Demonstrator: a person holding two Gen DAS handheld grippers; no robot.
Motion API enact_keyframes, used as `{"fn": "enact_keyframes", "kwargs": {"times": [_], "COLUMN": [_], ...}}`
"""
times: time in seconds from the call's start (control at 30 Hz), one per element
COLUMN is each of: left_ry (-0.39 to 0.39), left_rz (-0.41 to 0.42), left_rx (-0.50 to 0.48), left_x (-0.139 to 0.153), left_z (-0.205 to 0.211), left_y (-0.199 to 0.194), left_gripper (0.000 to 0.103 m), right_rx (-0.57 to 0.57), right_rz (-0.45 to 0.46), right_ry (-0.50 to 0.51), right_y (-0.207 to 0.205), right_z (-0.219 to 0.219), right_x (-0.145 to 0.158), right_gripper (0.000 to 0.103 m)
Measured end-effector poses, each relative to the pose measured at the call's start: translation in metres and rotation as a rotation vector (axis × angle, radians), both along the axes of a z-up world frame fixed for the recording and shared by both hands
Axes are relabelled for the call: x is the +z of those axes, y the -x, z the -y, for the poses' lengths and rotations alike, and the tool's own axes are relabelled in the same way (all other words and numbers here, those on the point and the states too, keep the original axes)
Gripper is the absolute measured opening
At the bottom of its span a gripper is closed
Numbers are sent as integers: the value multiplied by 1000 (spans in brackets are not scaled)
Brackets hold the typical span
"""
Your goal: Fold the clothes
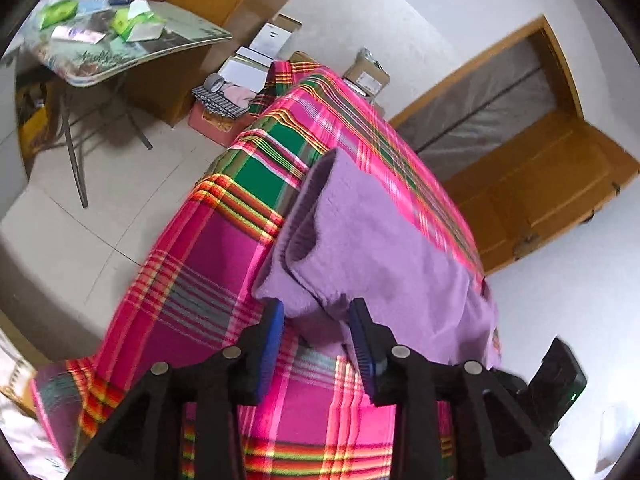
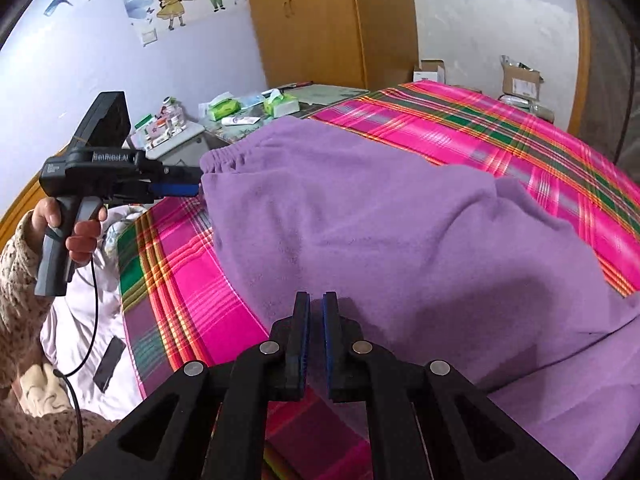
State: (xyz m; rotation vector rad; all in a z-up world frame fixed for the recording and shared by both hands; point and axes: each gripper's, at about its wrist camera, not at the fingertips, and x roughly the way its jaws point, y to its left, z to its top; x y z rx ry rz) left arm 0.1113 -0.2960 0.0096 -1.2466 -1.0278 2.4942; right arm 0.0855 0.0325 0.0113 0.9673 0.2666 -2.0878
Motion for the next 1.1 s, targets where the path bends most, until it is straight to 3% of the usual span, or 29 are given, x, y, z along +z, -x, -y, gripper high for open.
{"fn": "enact_keyframes", "kwargs": {"times": [0.1,0.2,0.23,0.33,0.43,0.53,0.6,0.67,0.7,0.77,0.9,0.97,1.1], "left_ry": [-7,-2,17,90,71,15,-38,-96,-118,-149,-128,-116,-85], "left_rz": [-5,-27,-36,-60,-49,-67,-60,-29,-14,15,8,1,-17], "left_rx": [22,48,68,140,177,137,122,117,118,121,131,147,181], "left_x": [-1,1,3,7,2,1,-1,-8,-12,-20,-18,-15,-12], "left_z": [-1,5,7,17,29,27,28,28,27,26,24,24,29], "left_y": [-2,-7,-10,-21,-25,-26,-25,-19,-16,-11,-9,-8,-14], "left_gripper": [33,14,1,0,0,2,12,38,40,40,37,17,8], "right_rx": [0,10,8,3,-1,-7,-9,-11,-12,-15,-19,-19,-18], "right_rz": [-2,6,11,31,46,56,57,58,56,53,53,52,50], "right_ry": [-9,-7,-7,-1,4,9,9,9,8,6,4,2,0], "right_y": [-2,-4,-5,-5,-6,-3,-3,-4,-4,-5,-5,-5,-5], "right_z": [4,5,5,4,4,4,5,7,7,7,8,9,11], "right_x": [-2,-4,-5,-9,-13,-14,-14,-13,-13,-13,-13,-13,-13], "right_gripper": [7,7,7,7,7,7,8,9,9,9,9,9,10]}}
